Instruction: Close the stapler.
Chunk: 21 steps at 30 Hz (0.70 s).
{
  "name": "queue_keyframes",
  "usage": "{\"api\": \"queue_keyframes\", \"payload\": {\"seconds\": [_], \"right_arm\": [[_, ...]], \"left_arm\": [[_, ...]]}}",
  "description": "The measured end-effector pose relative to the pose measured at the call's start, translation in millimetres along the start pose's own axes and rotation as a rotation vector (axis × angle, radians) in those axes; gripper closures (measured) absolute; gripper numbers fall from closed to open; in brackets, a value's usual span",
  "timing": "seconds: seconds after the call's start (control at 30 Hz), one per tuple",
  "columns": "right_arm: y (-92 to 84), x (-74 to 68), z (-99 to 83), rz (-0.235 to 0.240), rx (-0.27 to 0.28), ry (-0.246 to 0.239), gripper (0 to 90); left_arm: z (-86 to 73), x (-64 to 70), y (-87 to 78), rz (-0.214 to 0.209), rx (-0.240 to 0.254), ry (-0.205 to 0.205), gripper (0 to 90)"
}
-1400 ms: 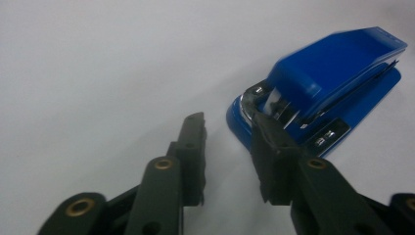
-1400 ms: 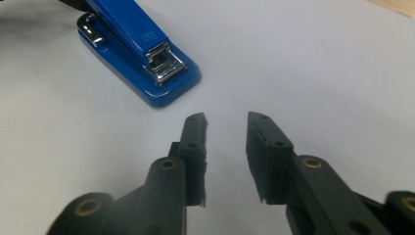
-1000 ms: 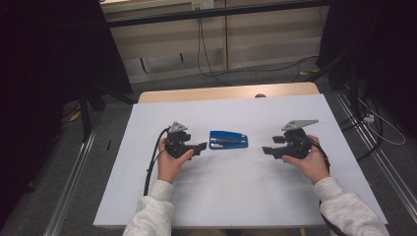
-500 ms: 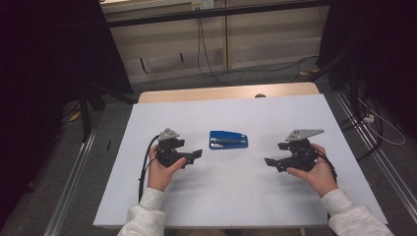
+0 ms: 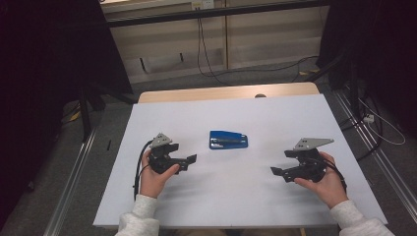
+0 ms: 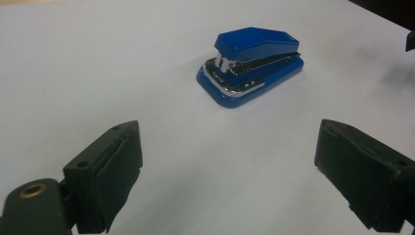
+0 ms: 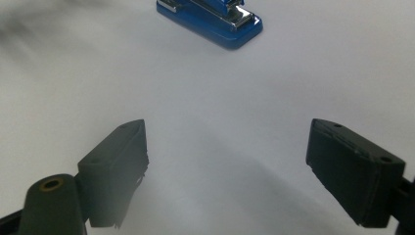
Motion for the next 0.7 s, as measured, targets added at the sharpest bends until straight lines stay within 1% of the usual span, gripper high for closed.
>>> {"api": "queue_keyframes", "payload": {"seconds": [0.07,0.23,0.33,0.4,0.5,0.57,0.63,0.7], "right_arm": [[-1.1,-1.1,-1.1,-0.007,-0.006,-0.01,14.9],[-3.9,-2.8,-4.1,-0.011,-0.007,-0.015,14.8],[-4.9,-3.3,-5.6,-0.011,-0.013,-0.017,14.3],[-5.6,-3.7,-6.3,-0.009,-0.012,-0.018,14.3],[-7.3,-4.3,-6.7,-0.013,-0.007,-0.021,14.3],[-8.9,-5.1,-6.7,-0.015,-0.004,-0.02,14.3],[-9.7,-5.3,-7.3,-0.011,-0.003,-0.019,14.2],[-10.1,-5.7,-8.1,-0.008,-0.004,-0.021,14.2]], "left_arm": [[-2.4,0.5,-2.2,-0.004,-0.014,0.001,10.2],[-6.5,0.2,-9.5,-0.004,0.0,0.008,9.9],[-9.1,-1.3,-14.1,0.007,0.002,0.013,9.6],[-11.0,-1.7,-17.1,0.004,0.002,0.013,9.6],[-13.6,-0.5,-21.8,0.012,-0.002,0.024,9.0],[-16.1,0.0,-25.6,0.004,0.009,0.029,8.8],[-19.0,-0.7,-30.0,0.007,0.007,0.035,8.7],[-22.4,-1.0,-34.0,0.009,0.007,0.03,8.7]]}}
Point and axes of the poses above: each handheld gripper's, and its own axes: y roughly forward along the jaws, z roughly out of its top, x roughly to its right, the point moved 1 cm from there along y, roughly forward along the jaws, and after that the axes turned 1 degree about -y, right-handed, at the moved point
